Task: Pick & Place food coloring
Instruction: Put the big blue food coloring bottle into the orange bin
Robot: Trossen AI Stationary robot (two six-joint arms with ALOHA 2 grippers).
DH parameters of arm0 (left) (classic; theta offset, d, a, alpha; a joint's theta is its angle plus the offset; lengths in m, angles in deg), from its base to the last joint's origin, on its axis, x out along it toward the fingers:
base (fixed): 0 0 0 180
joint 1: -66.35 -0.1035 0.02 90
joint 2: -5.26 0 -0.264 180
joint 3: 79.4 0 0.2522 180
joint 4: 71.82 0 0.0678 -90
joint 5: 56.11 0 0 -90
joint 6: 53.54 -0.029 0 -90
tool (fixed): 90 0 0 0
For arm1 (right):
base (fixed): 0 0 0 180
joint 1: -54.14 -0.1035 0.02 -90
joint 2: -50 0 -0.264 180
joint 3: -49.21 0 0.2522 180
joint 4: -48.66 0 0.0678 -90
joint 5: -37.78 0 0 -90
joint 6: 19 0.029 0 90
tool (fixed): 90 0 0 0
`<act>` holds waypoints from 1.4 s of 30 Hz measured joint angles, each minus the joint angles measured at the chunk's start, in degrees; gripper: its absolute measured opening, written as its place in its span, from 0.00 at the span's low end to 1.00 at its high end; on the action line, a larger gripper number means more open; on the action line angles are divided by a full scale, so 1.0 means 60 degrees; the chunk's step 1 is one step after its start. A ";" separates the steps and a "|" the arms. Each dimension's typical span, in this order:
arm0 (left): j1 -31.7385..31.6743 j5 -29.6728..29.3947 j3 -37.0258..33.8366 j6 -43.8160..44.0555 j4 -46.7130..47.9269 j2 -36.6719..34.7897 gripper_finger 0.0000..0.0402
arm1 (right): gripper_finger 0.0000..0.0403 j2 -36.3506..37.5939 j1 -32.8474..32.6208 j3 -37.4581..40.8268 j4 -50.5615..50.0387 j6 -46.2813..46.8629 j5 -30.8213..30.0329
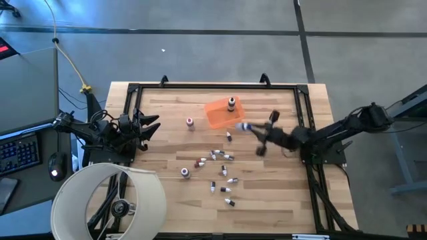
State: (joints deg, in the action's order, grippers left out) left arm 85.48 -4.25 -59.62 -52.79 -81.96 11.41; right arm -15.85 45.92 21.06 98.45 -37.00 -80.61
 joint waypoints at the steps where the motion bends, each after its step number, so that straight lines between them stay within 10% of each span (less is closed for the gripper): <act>1: 0.0000 0.0000 0.0000 0.0000 0.0000 0.0000 0.43 | 0.10 -0.0170 0.0240 -0.0343 -0.0150 -0.0019 -0.0242; 22: 0.0000 -0.0003 -0.0004 0.0022 0.0483 0.0000 0.43 | 0.11 -0.5444 0.4073 -0.2634 -0.1414 0.3002 0.0230; 42: 0.0000 0.0000 -0.0004 0.0251 0.0536 0.0000 0.43 | 0.31 -0.5276 0.3985 -0.2630 -0.0945 0.1961 0.0253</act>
State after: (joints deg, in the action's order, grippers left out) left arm 85.48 -4.24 -59.64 -51.29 -78.75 11.41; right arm -47.51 69.82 5.28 92.78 -25.24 -79.10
